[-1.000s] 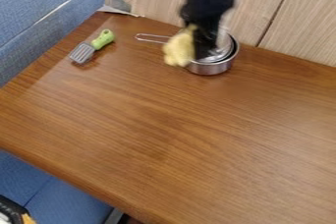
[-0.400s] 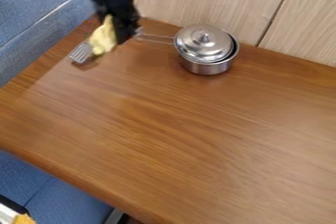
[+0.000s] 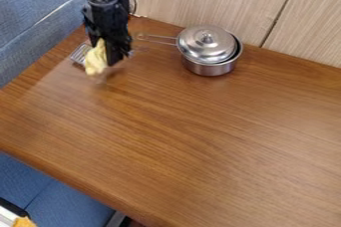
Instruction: Move the yellow doll next to the light green handle spatula
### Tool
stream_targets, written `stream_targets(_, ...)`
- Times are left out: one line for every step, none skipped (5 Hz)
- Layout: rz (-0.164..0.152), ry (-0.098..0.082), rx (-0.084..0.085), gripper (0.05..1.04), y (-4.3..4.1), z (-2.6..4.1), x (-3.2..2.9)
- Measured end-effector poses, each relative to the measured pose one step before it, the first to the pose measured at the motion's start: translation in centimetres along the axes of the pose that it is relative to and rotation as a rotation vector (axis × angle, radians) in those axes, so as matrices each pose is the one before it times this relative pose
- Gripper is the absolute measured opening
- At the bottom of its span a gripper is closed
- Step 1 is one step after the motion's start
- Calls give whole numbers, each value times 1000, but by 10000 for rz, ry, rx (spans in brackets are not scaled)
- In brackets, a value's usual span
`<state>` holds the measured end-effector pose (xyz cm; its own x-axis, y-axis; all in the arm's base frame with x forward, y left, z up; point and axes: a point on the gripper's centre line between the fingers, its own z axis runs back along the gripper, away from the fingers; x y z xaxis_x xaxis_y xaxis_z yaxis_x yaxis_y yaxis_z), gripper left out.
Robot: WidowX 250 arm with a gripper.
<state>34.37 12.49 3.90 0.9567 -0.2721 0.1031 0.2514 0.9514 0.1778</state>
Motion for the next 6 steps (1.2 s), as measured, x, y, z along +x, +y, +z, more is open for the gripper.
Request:
stream_targets(124, 376, 186, 458, -196, -197, -264)
stream_targets(51, -14, 2, 769, -275, 13, 162)
stream_targets(323, 183, -121, 999, -147, 87, -225)
stream_targets(34, 30, 292, 1007, 577, 541, 340)
stream_targets(11, -222, 33, 1001, 56, 1370, 452)
stream_targets(288, -1077, 302, 1000, 523, 3933, 1021)
